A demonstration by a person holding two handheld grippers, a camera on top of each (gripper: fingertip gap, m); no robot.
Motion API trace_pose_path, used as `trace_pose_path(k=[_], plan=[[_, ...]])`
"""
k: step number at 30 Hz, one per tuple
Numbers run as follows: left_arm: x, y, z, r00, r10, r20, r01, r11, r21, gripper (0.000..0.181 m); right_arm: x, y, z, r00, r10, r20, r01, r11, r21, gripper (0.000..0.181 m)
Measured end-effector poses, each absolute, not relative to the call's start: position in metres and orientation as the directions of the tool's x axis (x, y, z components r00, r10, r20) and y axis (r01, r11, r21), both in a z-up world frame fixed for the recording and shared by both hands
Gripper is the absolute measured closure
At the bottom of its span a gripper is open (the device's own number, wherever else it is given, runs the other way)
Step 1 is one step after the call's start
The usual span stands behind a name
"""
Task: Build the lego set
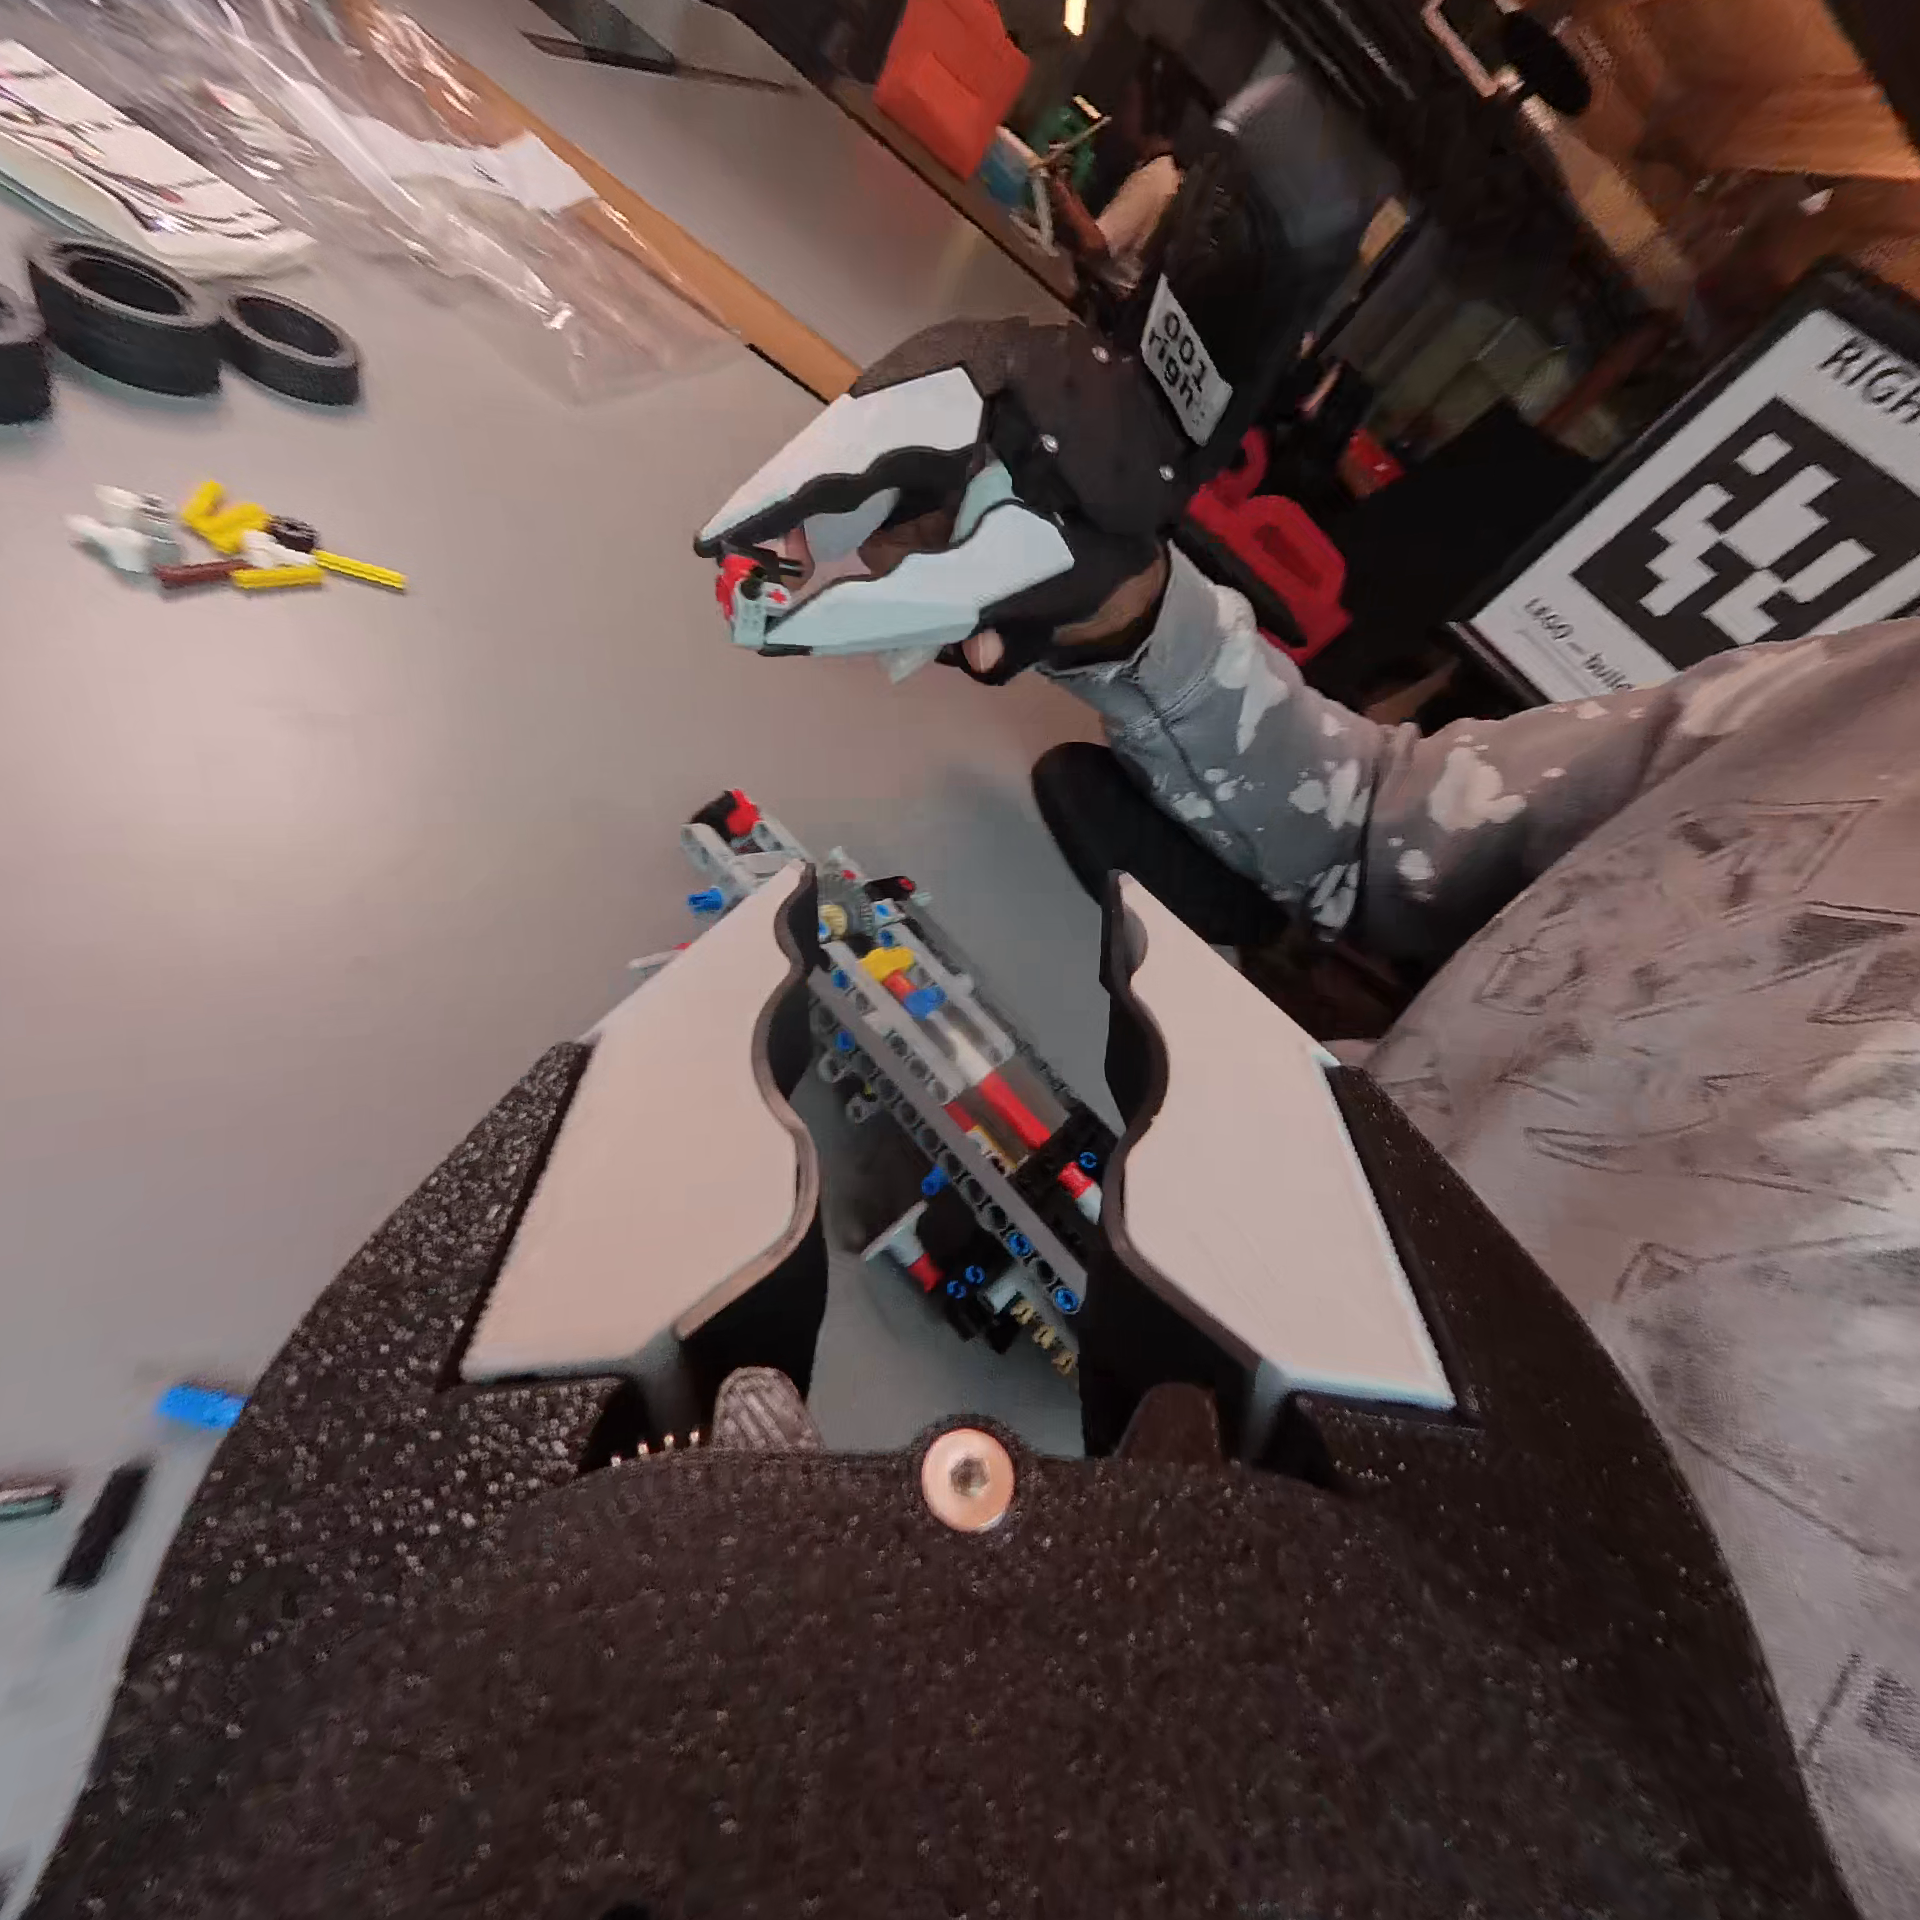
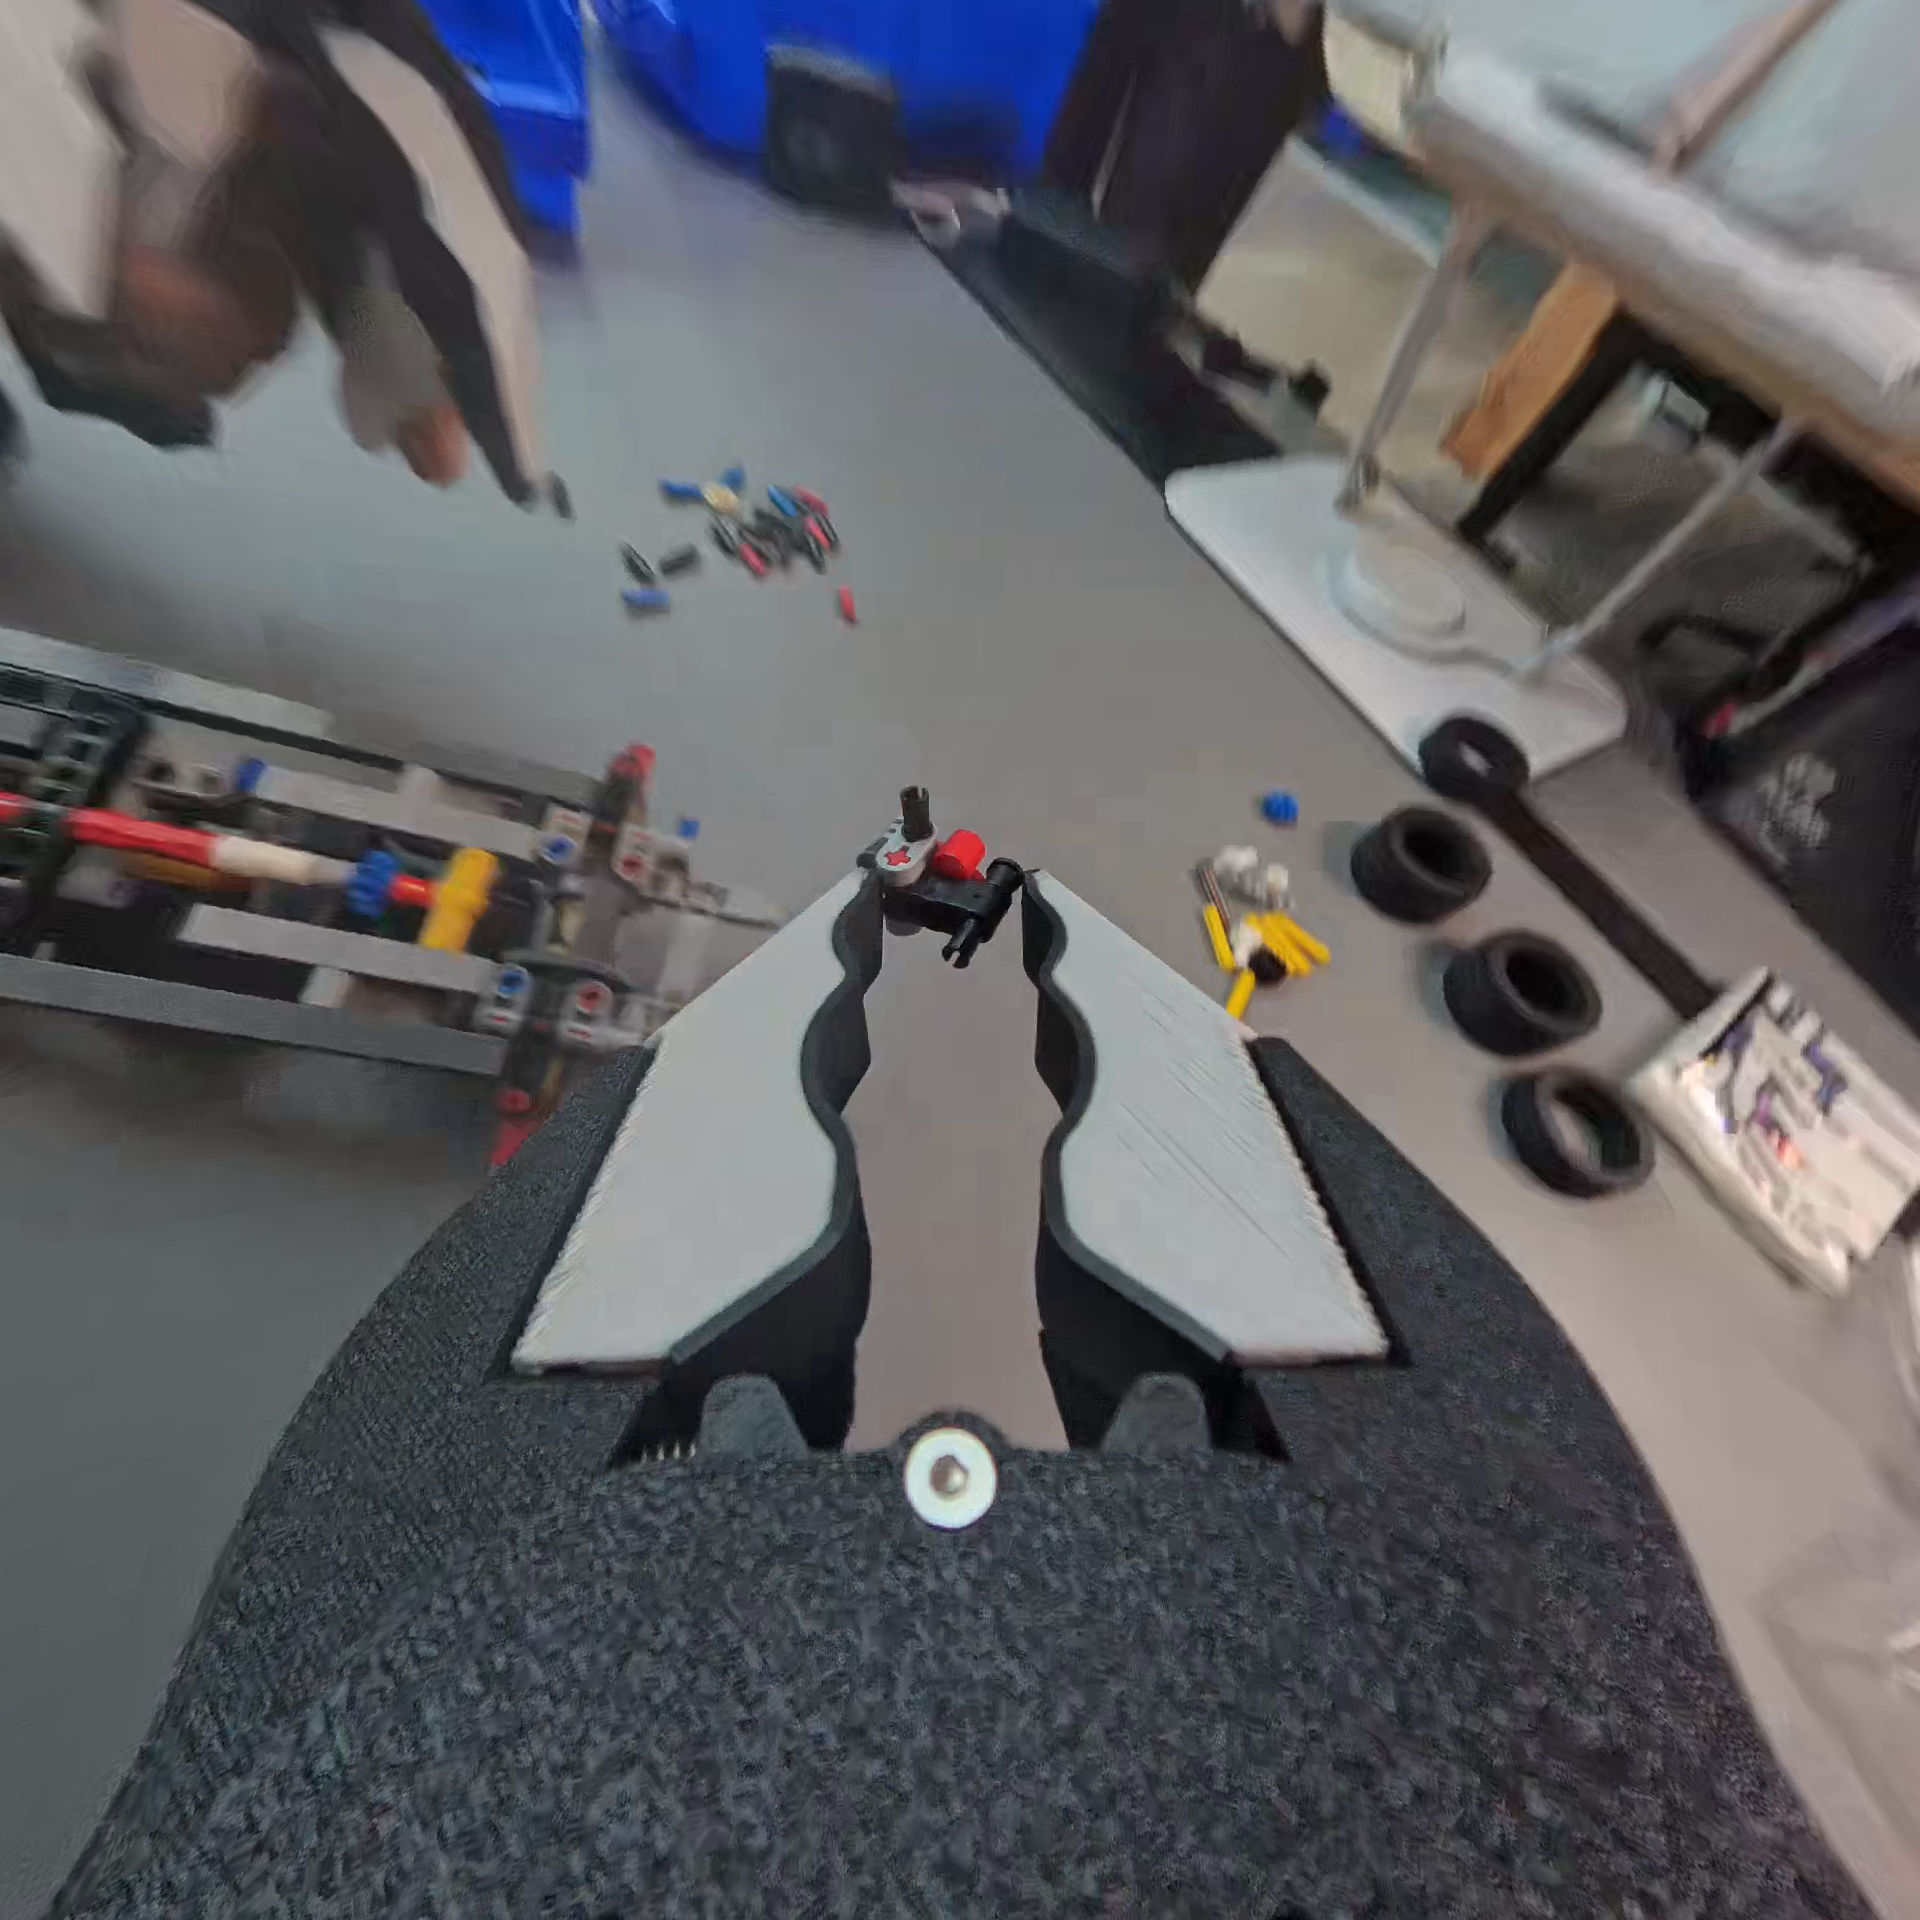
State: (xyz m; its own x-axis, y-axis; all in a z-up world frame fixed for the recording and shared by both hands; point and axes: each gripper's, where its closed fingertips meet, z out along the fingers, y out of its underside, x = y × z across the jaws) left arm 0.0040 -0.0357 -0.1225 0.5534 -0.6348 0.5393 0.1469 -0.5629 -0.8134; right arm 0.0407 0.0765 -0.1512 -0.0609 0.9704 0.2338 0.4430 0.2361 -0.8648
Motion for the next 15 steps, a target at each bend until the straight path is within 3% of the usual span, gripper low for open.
trace_pose_path(k=[5,12,15], plan=[[-0.008,-0.039,-0.138,0.638,-0.591,0.494,0.095,-0.576,-0.812,0.126,0.043,0.128,-0.226,0.07,0.99,0.124,0.686,0.042,-0.726,0.155],[0.009,-0.08,-0.17,0.594,-0.563,0.575,0.015,-0.706,-0.708,0.107,0.069,0.127,-0.235,0.073,0.987,0.145,0.774,0.036,-0.632,0.154],[0.021,-0.093,-0.182,0.523,-0.524,0.672,0.038,-0.773,-0.633,0.11,0.086,0.131,-0.227,0.106,0.981,0.16,0.77,0.021,-0.638,0.128]])
